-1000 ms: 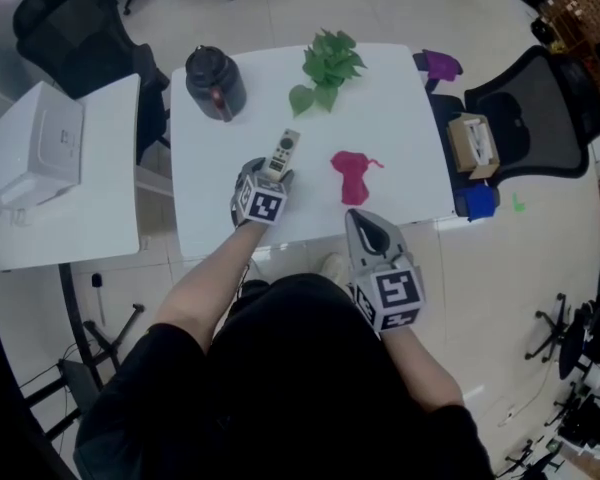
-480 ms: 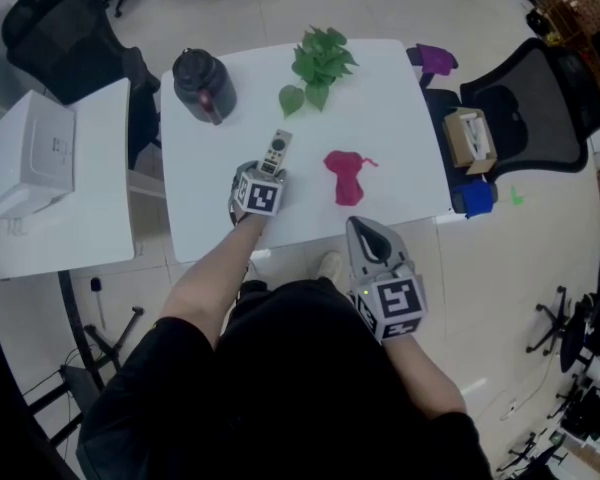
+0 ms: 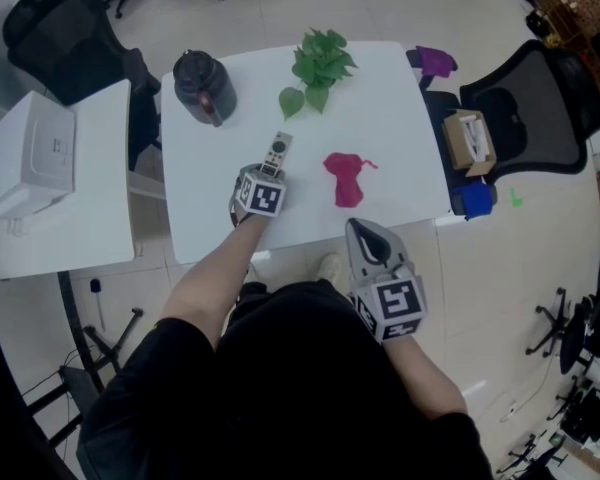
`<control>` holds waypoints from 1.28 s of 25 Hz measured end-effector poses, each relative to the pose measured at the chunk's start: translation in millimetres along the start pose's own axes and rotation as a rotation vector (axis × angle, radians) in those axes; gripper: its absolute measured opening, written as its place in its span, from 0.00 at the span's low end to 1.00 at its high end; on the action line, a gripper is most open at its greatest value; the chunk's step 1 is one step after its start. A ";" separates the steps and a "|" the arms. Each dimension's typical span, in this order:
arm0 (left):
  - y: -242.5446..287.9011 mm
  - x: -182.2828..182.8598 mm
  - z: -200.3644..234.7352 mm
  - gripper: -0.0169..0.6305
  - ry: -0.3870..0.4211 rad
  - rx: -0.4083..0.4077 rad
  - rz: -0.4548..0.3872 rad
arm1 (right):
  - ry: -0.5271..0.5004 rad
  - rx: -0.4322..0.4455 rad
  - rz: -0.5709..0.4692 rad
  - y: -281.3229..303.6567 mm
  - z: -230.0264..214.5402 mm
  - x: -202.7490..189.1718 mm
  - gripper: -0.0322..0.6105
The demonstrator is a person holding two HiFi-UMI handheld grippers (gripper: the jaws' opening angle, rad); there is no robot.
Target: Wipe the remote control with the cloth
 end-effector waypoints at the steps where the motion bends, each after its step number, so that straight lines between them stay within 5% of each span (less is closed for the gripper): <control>1: -0.3 -0.4 -0.1 0.36 0.003 0.000 0.004 | -0.003 0.004 -0.003 0.3 0.2 -0.3 0.06; 14: -34.9 -2.7 0.6 0.35 0.081 -0.092 -0.106 | 0.007 0.017 -0.019 3.1 1.0 -2.2 0.06; 21: -118.3 6.4 4.0 0.35 0.139 -0.154 -0.283 | 0.012 0.014 -0.013 12.9 1.4 -3.7 0.06; 32: -226.8 11.9 -0.4 0.35 0.203 -0.165 -0.417 | -0.027 -0.019 0.034 46.6 -6.9 -16.2 0.06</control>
Point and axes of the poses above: the fingertips, and each gripper's own axes: y forward along the fingers, z to its left, x out of its top, the point moved 10 cm from there along -y, backward along the fingers, and after that the axes turned 1 degree about z, right-handed, at the moved point
